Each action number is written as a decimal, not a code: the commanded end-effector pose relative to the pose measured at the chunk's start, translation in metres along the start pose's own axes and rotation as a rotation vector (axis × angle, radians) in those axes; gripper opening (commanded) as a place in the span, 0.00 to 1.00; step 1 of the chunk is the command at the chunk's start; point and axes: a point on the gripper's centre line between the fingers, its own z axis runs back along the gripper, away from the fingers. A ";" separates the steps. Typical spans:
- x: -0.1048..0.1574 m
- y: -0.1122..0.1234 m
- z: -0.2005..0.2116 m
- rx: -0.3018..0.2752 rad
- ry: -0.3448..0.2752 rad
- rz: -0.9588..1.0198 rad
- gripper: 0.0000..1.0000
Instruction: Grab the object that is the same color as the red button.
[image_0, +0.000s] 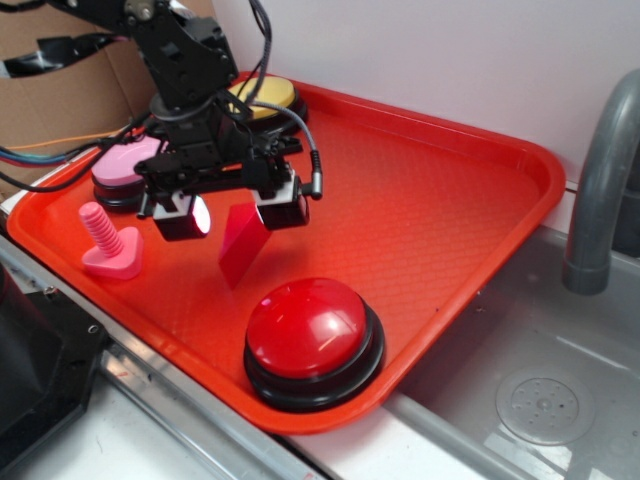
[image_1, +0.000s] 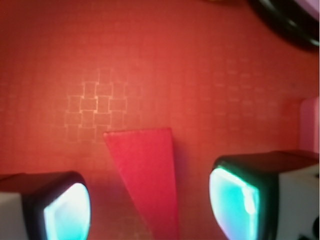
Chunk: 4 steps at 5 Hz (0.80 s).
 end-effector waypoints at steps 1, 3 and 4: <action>0.005 0.001 -0.013 0.001 -0.005 -0.010 0.00; 0.007 0.001 -0.004 0.004 -0.013 -0.056 0.00; 0.011 -0.001 0.006 0.014 -0.027 -0.077 0.00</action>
